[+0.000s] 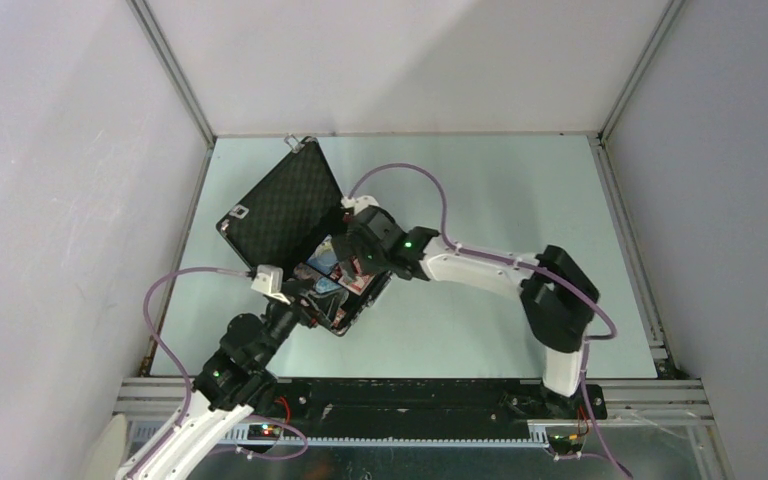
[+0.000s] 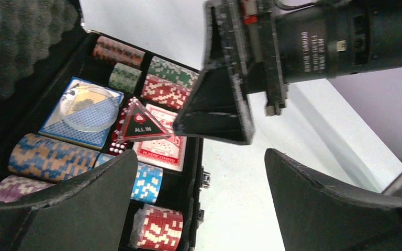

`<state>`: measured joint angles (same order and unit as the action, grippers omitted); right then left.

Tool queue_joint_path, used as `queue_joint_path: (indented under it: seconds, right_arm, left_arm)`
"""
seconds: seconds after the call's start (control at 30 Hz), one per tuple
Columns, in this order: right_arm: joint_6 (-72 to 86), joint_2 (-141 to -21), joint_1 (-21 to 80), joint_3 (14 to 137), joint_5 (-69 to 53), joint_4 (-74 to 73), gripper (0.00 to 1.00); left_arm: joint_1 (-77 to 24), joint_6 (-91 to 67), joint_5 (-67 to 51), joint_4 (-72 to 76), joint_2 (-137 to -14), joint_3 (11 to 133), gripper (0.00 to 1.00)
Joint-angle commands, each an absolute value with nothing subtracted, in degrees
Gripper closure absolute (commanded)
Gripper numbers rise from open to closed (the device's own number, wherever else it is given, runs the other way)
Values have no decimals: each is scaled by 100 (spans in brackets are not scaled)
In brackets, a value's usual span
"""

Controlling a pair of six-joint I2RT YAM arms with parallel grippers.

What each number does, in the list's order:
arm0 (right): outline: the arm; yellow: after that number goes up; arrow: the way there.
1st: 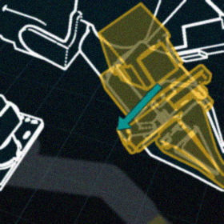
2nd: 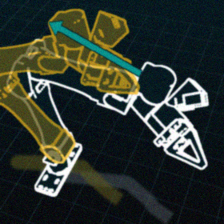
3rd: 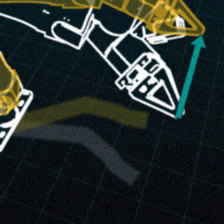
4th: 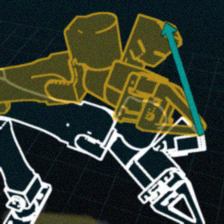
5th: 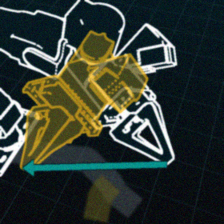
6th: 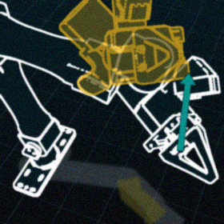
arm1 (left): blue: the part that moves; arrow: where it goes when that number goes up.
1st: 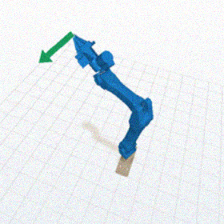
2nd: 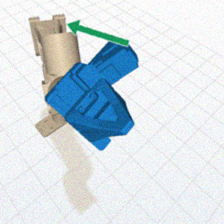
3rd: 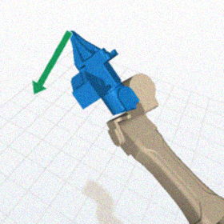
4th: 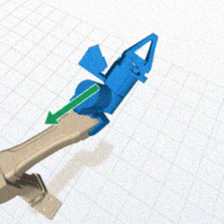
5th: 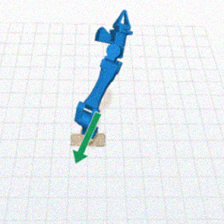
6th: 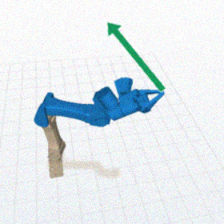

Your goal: Pack up texas hold em set

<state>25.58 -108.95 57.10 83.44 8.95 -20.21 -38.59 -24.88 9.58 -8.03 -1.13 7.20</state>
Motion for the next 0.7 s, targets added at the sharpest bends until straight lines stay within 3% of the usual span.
queue_joint_path:
  seconds: [0.0,0.33,0.47,0.67]
  right_arm:
    - [2693,-9809,5559,7673,1419,-1674,2]
    - [2660,-7705,5342,5503,2172,-1155,8]
    - [2631,-7037,5216,4889,2145,-810,10]
    - [2459,-6543,5169,4678,2079,-847,10]
  left_arm:
    - [-3823,-2390,499,-324,-394,662,3]
    - [-3823,-2986,887,-573,-1540,1634,6]
    - [-3821,-2921,1260,-1055,-1996,2617,9]
    - [-3735,-2445,2352,-2458,-3088,4628,5]
